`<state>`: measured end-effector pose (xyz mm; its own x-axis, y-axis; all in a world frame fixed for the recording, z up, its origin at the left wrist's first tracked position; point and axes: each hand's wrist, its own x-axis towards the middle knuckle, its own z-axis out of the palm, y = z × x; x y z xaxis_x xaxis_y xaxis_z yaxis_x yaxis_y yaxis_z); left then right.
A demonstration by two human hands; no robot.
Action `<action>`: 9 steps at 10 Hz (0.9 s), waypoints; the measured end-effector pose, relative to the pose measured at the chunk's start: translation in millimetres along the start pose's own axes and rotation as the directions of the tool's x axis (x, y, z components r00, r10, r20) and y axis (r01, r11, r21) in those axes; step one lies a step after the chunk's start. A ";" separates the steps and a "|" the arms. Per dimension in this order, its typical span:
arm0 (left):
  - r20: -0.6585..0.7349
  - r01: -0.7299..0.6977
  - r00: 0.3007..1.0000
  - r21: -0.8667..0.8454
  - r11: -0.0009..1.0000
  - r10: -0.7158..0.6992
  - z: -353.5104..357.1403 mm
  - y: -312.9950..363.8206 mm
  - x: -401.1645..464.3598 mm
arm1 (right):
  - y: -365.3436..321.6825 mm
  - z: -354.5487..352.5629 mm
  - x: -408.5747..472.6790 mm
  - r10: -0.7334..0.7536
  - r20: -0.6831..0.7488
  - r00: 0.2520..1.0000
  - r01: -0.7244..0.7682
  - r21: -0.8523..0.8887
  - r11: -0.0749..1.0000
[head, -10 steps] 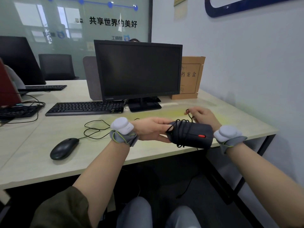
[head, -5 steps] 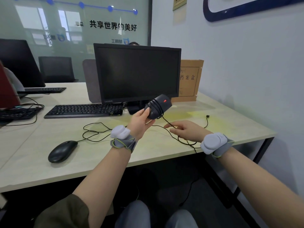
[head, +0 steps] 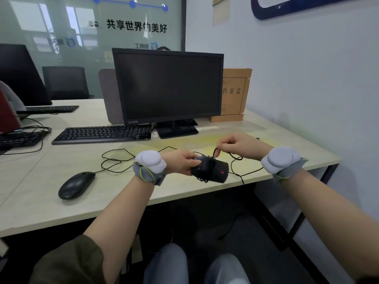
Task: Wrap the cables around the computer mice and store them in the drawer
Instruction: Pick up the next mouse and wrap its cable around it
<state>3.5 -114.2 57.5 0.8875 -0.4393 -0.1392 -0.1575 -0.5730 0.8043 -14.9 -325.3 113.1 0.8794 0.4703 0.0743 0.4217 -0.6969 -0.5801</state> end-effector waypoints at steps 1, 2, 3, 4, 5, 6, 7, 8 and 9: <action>0.274 -0.025 0.958 -0.221 0.975 0.086 5.7 3.3 -4.5 | 2.1 1.1 -0.2 -0.020 0.031 0.999 0.020 -0.001 1.000; 0.430 0.020 0.889 -0.376 0.926 0.156 8.3 10.8 -8.7 | 1.4 0.1 -4.6 -0.009 0.062 0.998 -0.002 0.183 0.983; 0.433 -0.045 0.851 -0.502 0.864 0.296 9.1 13.7 -11.2 | 15.3 0.8 2.4 -0.020 0.005 1.000 0.018 0.338 0.941; 0.342 -0.052 0.848 -0.706 0.706 0.405 7.8 19.5 -12.7 | 37.8 19.4 3.6 -0.569 -0.012 0.822 0.508 0.466 0.724; 0.208 -0.098 0.881 -0.799 0.593 0.425 8.2 25.5 -11.9 | 61.8 39.1 8.8 0.279 0.054 0.959 -0.282 0.324 0.903; 0.039 -0.174 0.923 -0.844 0.507 0.382 11.1 26.8 -6.6 | 31.9 52.5 11.0 0.149 -0.040 0.988 -0.066 0.763 0.643; -0.190 -0.269 0.953 -0.891 0.366 0.237 2.5 24.0 1.8 | 23.4 64.7 14.0 0.201 -0.041 0.979 -0.105 0.743 0.661; -0.337 -0.328 0.942 -0.918 0.225 -0.002 -11.3 13.6 9.3 | 32.2 65.0 7.3 0.191 -0.120 0.974 -0.109 0.493 0.863; -0.421 -0.365 0.899 -0.871 0.329 -0.118 -14.1 4.2 8.2 | 23.4 67.5 0.7 0.132 -0.103 0.986 -0.111 0.193 0.975</action>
<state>16.2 -110.4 67.9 0.9991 -0.0361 0.0230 0.0020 0.5747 0.8184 -19.3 -304.7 44.8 0.9454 0.3158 0.0800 0.2713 -0.6271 -0.7301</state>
